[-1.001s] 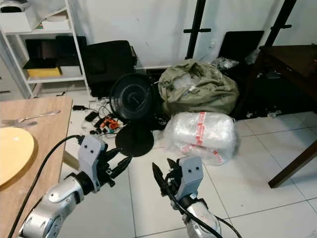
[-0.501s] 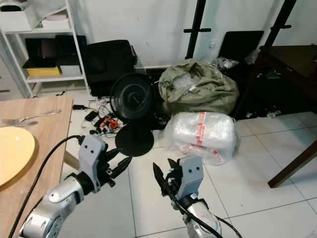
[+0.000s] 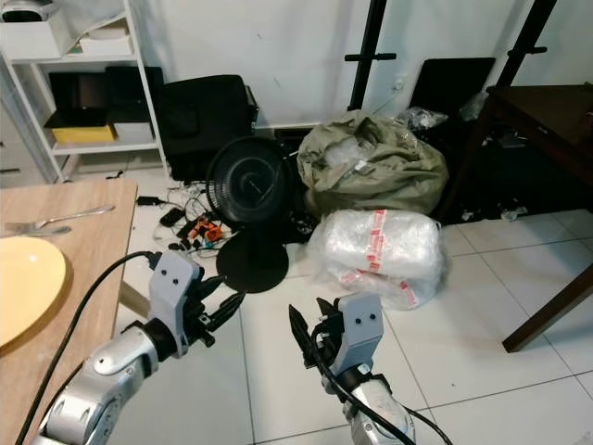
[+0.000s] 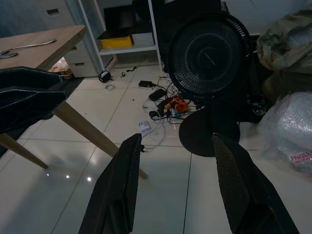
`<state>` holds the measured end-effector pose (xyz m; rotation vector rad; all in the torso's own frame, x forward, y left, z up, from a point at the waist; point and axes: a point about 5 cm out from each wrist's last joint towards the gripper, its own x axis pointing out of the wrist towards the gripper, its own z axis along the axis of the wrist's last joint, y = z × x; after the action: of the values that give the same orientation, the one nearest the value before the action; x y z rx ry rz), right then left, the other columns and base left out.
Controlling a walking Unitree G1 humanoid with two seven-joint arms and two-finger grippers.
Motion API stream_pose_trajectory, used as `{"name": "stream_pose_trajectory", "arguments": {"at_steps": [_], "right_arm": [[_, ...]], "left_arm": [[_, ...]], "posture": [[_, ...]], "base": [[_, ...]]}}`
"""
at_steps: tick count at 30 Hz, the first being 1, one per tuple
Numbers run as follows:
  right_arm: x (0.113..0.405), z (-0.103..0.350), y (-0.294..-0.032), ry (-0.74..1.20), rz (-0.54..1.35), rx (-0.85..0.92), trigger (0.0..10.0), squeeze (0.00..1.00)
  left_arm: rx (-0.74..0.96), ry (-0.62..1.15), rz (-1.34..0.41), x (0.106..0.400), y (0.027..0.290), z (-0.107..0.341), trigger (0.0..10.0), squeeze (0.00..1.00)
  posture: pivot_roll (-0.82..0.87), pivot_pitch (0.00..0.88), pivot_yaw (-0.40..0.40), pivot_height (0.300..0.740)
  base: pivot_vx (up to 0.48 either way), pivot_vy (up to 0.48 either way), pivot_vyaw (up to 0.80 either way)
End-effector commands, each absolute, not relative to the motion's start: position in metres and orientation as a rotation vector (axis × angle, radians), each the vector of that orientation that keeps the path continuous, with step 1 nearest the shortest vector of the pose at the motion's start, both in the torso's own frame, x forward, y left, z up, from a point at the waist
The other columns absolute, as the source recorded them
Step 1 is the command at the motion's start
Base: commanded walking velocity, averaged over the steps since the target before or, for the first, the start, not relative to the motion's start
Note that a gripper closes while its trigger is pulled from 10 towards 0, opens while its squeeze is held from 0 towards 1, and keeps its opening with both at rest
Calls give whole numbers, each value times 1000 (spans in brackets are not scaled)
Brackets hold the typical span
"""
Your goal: Setting the table
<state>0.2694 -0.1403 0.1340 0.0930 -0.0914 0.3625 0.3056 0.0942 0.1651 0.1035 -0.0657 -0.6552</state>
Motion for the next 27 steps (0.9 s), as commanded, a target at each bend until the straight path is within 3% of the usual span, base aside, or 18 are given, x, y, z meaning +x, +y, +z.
{"name": "stream_pose_trajectory", "arguments": {"at_steps": [1,27], "right_arm": [[266,131,-141,-83,351,104,10000,0],[267,129,-140,-79,347,122,10000,0]], "left_arm": [[108,-52,-654,305,96,161,10000,0],[111,-70,-648,311,95,163,10000,0]], "posture": [[-39,146,98,740],[-32,133,105,740]], "base": [[0,0,0],[0,0,-709]]}}
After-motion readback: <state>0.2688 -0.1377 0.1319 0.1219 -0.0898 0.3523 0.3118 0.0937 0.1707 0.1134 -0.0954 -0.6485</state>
